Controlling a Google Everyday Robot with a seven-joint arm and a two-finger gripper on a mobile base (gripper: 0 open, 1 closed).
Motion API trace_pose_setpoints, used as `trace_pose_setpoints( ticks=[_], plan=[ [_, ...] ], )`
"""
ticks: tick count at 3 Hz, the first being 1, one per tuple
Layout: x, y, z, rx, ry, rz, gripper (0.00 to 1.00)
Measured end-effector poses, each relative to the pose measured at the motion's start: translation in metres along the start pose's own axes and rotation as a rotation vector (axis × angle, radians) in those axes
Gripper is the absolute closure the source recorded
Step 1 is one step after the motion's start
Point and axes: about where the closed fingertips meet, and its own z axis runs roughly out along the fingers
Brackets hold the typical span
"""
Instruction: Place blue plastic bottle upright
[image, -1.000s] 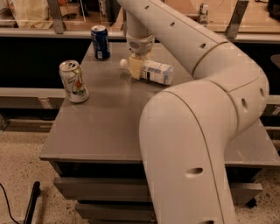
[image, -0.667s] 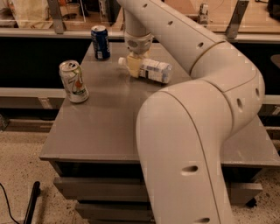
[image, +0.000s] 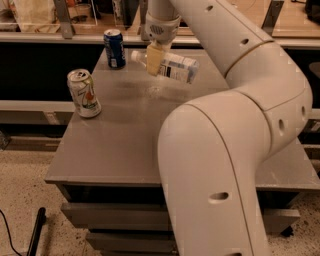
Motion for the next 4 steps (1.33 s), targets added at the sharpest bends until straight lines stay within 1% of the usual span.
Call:
trace_pose_setpoints(
  ticks=[1, 2, 3, 4],
  plan=[
    [-0.003, 0.004, -0.047, 0.015, -0.128, -0.022, 1.0],
    [0.005, 0.02, -0.105, 0.017, -0.326, -0.028, 1.0],
    [0.029, 0.055, -0.156, 0.051, -0.503, -0.023, 1.0],
    [0.031, 0.053, -0.147, 0.047, -0.487, -0.016, 1.0]
  ],
)
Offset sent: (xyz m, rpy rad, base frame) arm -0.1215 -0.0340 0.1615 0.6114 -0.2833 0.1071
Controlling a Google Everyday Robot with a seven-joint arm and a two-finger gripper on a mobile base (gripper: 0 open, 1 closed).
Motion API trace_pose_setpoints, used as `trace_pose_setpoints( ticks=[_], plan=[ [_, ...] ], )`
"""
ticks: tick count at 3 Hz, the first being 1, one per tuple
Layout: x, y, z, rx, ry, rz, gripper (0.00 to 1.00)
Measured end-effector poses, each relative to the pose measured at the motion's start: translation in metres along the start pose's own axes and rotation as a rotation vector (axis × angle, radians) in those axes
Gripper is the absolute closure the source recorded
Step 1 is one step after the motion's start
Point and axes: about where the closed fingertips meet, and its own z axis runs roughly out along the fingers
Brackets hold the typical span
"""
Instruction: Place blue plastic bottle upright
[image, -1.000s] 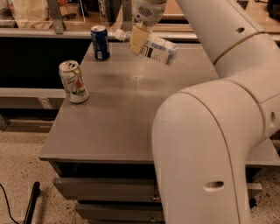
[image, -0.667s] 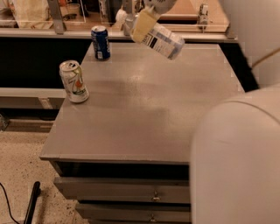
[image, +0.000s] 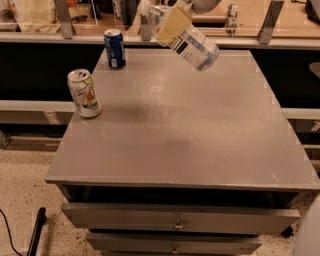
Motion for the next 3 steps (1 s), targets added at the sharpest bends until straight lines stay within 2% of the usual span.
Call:
trace_pose_setpoints(
  ticks=[2, 3],
  plan=[
    [-0.007, 0.019, -0.008, -0.001, -0.128, 0.006, 1.0],
    [-0.019, 0.065, -0.01, -0.053, -0.308, 0.011, 1.0]
  ],
)
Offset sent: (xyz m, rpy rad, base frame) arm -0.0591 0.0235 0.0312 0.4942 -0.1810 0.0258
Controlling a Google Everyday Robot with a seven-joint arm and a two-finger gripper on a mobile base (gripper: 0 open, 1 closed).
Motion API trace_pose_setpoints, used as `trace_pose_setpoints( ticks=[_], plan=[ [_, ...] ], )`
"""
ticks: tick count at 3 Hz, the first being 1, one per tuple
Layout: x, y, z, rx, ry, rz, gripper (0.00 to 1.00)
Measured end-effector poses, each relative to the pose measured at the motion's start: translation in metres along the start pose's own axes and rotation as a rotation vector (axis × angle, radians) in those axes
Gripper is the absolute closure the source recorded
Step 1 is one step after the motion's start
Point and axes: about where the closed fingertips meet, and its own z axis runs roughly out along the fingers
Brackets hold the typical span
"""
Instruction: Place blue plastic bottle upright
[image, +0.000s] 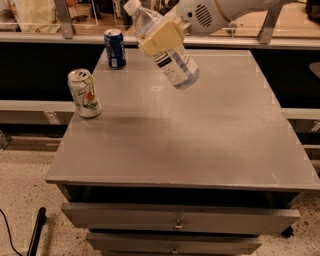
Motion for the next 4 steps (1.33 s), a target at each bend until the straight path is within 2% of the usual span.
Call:
trace_pose_setpoints(
  ticks=[1, 2, 3, 4],
  plan=[
    [-0.007, 0.021, 0.006, -0.015, -0.206, 0.018, 1.0],
    [-0.011, 0.022, -0.006, 0.0, -0.412, 0.061, 1.0],
    [-0.028, 0.034, -0.019, -0.035, -0.612, 0.112, 1.0],
    [-0.035, 0.048, -0.026, -0.064, -0.724, 0.145, 1.0]
  ],
)
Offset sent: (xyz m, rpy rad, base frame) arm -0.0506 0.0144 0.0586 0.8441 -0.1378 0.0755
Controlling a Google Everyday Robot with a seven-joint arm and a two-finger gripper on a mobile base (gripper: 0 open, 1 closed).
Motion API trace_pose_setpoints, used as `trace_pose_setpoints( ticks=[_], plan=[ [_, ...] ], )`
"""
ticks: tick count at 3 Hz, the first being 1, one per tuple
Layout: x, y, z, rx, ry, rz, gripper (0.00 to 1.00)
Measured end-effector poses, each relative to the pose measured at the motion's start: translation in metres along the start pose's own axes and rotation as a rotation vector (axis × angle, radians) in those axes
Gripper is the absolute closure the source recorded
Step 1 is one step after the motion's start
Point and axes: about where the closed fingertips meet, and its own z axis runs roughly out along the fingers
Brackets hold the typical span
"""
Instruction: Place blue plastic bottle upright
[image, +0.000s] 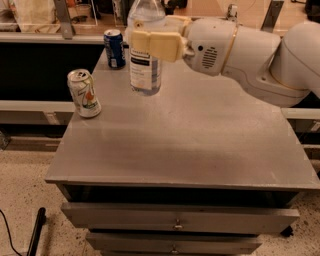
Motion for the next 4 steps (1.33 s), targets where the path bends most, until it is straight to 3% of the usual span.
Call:
trace_pose_setpoints(
  ticks=[1, 2, 3, 4],
  plan=[
    [0.006, 0.008, 0.002, -0.007, -0.016, 0.014, 1.0],
    [0.025, 0.023, 0.005, -0.014, 0.008, 0.022, 1.0],
    [0.056, 0.037, 0.012, -0.027, 0.04, 0.023, 1.0],
    [0.086, 0.051, 0.022, -0.075, 0.031, 0.018, 1.0]
  ],
)
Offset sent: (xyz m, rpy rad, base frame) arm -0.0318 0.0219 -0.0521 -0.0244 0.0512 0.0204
